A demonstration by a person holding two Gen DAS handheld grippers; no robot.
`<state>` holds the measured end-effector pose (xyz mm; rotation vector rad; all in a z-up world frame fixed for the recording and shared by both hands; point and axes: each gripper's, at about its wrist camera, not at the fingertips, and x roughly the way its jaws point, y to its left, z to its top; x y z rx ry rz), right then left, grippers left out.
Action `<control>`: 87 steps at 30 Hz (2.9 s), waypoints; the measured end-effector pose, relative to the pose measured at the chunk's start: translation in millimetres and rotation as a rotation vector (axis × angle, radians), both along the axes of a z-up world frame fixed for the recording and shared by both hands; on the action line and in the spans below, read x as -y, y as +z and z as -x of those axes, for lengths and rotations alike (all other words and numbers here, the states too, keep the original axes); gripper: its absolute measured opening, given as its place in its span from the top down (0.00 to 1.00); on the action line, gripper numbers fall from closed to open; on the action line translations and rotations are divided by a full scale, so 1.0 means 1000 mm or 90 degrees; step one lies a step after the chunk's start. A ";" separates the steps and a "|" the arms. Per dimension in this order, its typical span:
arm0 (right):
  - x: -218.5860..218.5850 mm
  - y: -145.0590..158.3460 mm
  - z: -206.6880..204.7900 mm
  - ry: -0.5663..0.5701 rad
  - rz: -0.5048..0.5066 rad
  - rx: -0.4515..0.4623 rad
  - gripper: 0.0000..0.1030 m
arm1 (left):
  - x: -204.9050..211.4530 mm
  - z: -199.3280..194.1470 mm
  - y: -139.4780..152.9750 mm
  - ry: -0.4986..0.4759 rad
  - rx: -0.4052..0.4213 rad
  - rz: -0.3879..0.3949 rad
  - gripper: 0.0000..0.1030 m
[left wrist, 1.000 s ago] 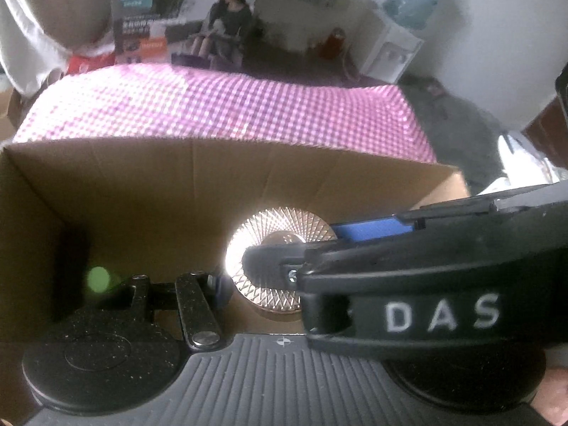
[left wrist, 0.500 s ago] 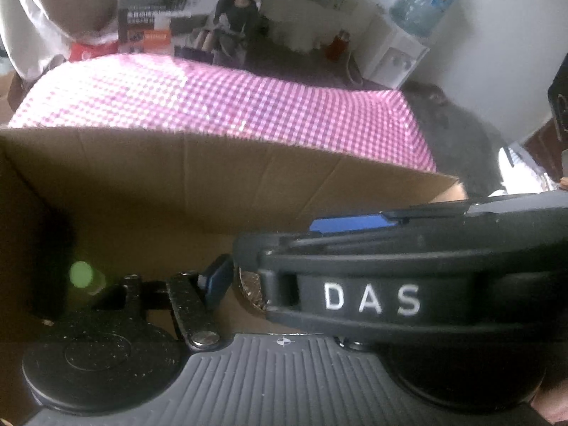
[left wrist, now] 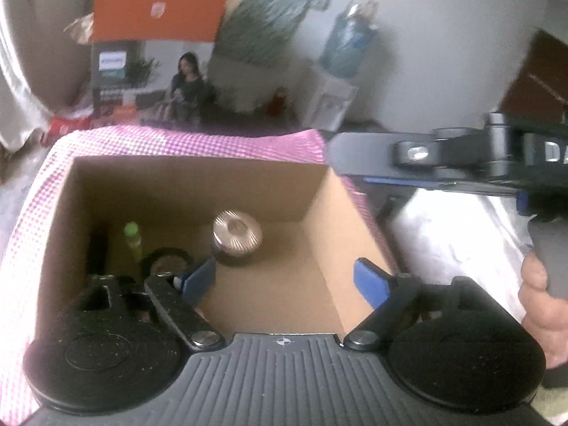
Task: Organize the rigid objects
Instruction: 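Lower the jar into the box and open the right gripper, then move the right gripper down to the white plug charger, then grasp the white plug charger with the right gripper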
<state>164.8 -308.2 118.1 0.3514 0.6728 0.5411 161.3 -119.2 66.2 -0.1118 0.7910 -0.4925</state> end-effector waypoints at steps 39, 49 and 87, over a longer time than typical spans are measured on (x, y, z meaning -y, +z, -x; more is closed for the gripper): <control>-0.069 -0.181 0.030 -0.036 -0.140 -0.279 0.60 | -0.029 0.081 -0.131 0.018 0.055 -0.161 0.58; -0.058 -0.183 0.048 -0.063 -0.148 -0.297 0.66 | -0.021 0.090 -0.131 -0.028 0.050 -0.130 0.64; -0.025 -0.130 0.094 -0.097 -0.152 -0.199 0.57 | 0.010 0.116 -0.083 -0.057 0.122 -0.143 0.67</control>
